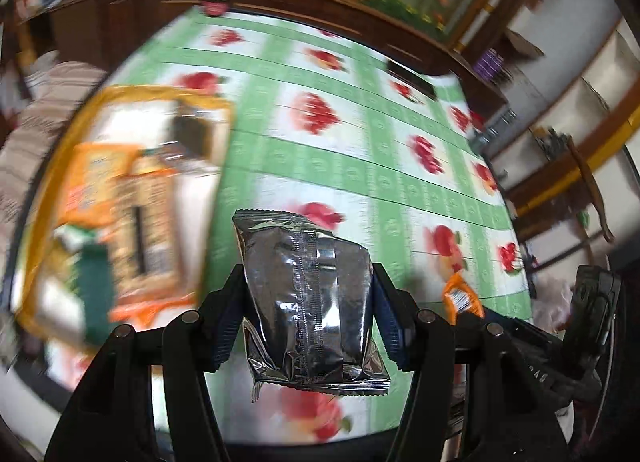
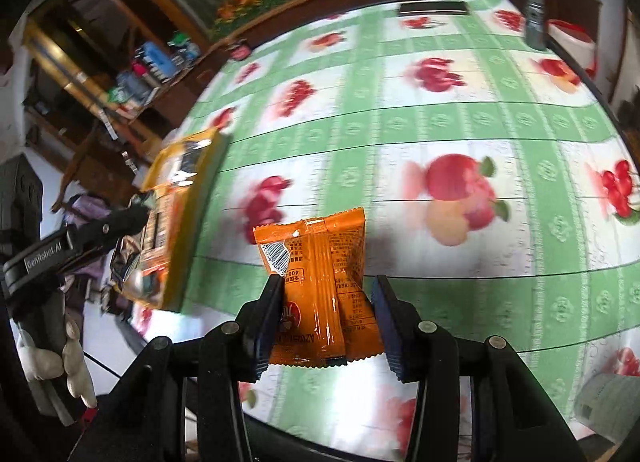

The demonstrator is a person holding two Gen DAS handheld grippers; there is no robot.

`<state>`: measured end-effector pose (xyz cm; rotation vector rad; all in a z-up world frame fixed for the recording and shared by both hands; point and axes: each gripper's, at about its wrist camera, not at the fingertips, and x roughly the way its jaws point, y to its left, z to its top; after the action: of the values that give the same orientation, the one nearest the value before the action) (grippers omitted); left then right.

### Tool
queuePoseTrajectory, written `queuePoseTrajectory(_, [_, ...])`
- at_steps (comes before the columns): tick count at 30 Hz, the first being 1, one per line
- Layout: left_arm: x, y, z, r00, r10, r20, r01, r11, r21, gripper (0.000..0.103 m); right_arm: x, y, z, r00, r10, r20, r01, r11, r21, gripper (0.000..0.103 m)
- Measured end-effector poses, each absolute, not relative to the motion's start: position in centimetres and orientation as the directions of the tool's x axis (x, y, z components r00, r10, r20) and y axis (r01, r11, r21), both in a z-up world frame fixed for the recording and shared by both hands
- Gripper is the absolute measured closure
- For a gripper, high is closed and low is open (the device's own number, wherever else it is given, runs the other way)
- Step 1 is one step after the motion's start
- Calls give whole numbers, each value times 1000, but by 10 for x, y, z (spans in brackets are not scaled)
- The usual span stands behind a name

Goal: Organize snacks
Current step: 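Lift both packets and carry them toward the white tray, then hold the orange packet and foil packet above the tray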

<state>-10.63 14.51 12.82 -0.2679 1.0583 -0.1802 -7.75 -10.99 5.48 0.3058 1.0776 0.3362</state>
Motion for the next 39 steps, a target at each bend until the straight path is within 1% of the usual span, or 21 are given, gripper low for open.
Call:
queuePoseTrajectory(8, [-157,181,153,556,-82,-827,-117,977,-176,45,-86,-64,63,387,519,-762,-266,854,446,57])
queuePoseTrajectory(12, [-164,177,164,584,-1,-812,-123,988,-90,45,-89,-51,66,369,531,-762,-304,844,441,57])
queuePoseTrajectory(16, [-161,171,173,609,31,-792,-101,994,-38,45,-88,-43,71,370,527,-765,-322,845,427,57])
queuePoseTrajectory(22, [-151,178,179,627,34,-779,-70,997,-13,45,-78,-22,79,376,518,-768,-327,850,413,57])
queuePoseTrajectory(32, [-121,214,175,608,10,-794,-45,999,-22,45,-60,26,89,377,502,-778,-340,857,388,57])
queuePoseTrajectory(39, [-103,235,166,584,9,-812,-33,999,-13,45,-41,55,83,362,503,-785,-327,857,398,57])
